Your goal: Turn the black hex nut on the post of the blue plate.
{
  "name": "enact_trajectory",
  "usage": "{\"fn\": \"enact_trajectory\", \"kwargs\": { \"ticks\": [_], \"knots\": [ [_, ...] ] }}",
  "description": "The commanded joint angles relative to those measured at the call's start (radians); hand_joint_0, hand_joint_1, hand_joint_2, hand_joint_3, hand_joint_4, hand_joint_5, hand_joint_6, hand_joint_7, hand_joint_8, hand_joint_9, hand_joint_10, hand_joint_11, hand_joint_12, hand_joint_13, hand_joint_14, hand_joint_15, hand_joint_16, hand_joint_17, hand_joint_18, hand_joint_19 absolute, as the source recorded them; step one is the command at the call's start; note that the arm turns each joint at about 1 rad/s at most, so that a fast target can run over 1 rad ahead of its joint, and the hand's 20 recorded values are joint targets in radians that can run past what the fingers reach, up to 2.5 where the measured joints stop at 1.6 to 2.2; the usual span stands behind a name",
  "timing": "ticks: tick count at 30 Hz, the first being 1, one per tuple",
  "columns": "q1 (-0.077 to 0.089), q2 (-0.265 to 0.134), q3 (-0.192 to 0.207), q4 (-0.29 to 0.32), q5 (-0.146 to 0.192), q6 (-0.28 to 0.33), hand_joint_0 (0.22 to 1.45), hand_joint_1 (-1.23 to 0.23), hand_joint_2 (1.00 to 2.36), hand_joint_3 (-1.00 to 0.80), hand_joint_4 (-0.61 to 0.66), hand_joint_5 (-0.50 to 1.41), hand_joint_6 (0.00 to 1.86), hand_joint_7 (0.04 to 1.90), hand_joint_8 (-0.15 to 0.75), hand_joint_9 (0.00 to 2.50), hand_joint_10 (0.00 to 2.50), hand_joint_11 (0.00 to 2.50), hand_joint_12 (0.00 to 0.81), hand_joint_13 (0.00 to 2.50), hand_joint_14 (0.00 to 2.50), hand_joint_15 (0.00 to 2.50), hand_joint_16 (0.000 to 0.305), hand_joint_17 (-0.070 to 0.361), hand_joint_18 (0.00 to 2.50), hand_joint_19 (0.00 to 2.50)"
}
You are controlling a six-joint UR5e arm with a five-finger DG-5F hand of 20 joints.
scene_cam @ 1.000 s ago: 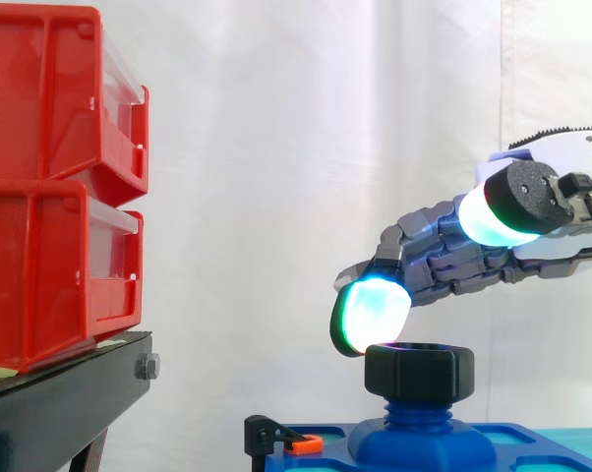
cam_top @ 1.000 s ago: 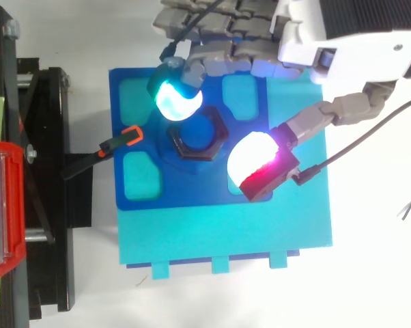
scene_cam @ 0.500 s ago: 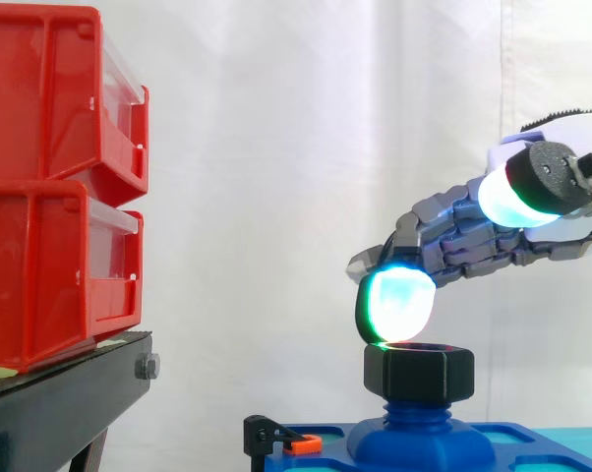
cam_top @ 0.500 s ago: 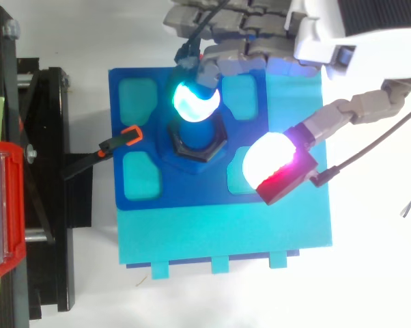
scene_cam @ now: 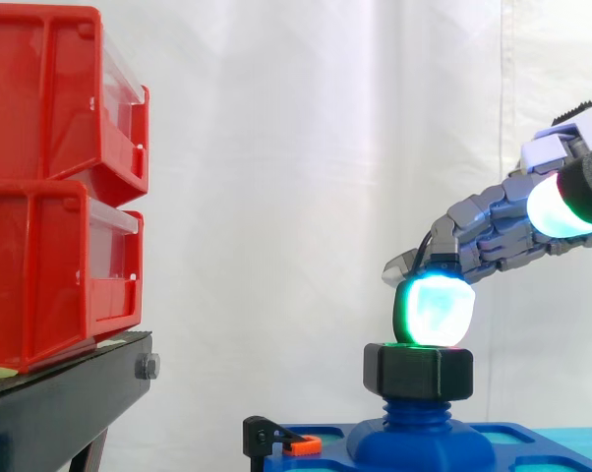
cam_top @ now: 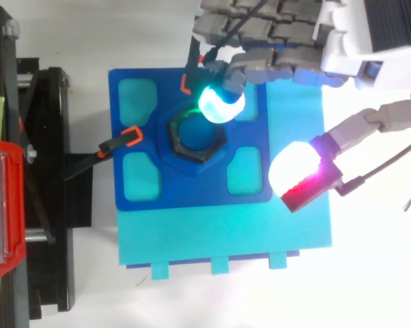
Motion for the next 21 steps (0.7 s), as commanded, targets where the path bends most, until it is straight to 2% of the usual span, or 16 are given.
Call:
{"fn": "enact_trajectory", "kwargs": {
  "ticks": [1,9,10,12,18,21],
  "knots": [
    [0.005,0.006,0.000,-0.011,0.002,-0.001,0.46,-0.21,1.00,-0.50,0.29,-0.19,0.50,0.98,0.226,0.00,0.00,0.00,0.366,0.00,0.00,0.00,0.051,0.115,0.00,0.08],
    [0.019,0.028,0.000,-0.022,0.018,-0.001,0.47,-0.21,1.00,-0.50,0.28,-0.19,0.50,0.98,0.225,0.00,0.00,0.00,0.366,0.00,0.00,0.00,0.051,0.114,0.00,0.08],
    [0.025,0.040,0.000,-0.031,0.033,-0.001,0.47,-0.21,1.00,-0.50,0.28,-0.19,0.50,0.97,0.226,0.00,0.00,0.00,0.364,0.00,0.00,0.00,0.051,0.115,0.00,0.08],
    [0.028,0.046,0.000,-0.032,0.039,-0.001,0.47,-0.21,1.00,-0.50,0.28,-0.19,0.50,0.97,0.227,0.00,0.00,0.00,0.365,0.00,0.00,0.00,0.051,0.115,0.00,0.09],
    [0.039,0.052,0.038,-0.031,0.050,0.007,0.47,-0.22,1.00,-0.50,0.28,-0.19,0.50,0.97,0.229,0.00,0.00,0.00,0.364,0.00,0.00,0.00,0.051,0.114,0.00,0.09],
    [0.044,0.051,0.041,-0.026,0.054,0.010,0.47,-0.22,1.00,-0.50,0.28,-0.20,0.50,0.96,0.228,0.00,0.00,0.00,0.366,0.00,0.00,0.00,0.051,0.114,0.00,0.09]
  ]
}}
